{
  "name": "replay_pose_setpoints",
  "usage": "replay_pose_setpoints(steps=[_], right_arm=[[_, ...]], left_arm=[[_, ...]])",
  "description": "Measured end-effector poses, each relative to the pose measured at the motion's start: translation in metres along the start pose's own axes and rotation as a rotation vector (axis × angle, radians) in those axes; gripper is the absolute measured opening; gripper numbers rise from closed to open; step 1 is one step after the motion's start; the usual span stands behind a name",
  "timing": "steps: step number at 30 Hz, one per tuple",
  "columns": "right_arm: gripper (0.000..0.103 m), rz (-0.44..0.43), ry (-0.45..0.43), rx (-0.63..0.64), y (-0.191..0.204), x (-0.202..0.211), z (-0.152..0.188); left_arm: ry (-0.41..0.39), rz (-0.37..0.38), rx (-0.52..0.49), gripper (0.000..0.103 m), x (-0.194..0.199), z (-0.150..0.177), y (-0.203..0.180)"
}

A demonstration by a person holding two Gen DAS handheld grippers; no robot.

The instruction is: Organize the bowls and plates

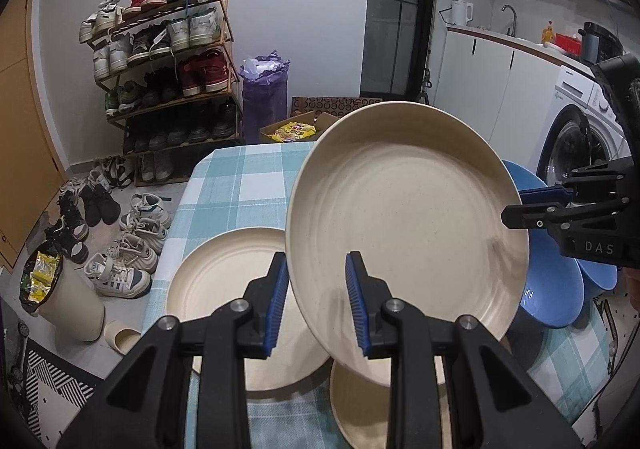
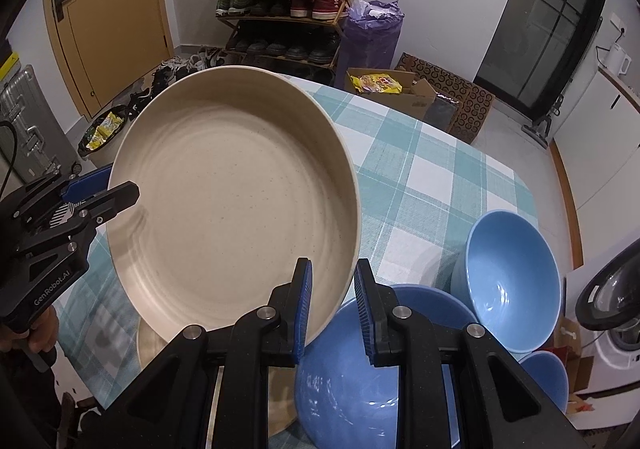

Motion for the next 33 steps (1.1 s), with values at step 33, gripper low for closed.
replay_pose_setpoints(steps=[33], right_arm=[[0.022,-0.025,-0.011,0.019,0.026,0.018,0.04]], left_arm=[[0.021,-0.005,-0.005,0.027,0.025,0.038,-0.003]])
Point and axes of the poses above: each gripper's, at about its wrist camera, not at the fingertips, and x roughly against the way its jaws point, y to its left, z to its underside, the point moved 1 cm from there along -x, roughly the way its jaws point, and after that the axes turned 1 degree about -z, right-handed, at the moved point
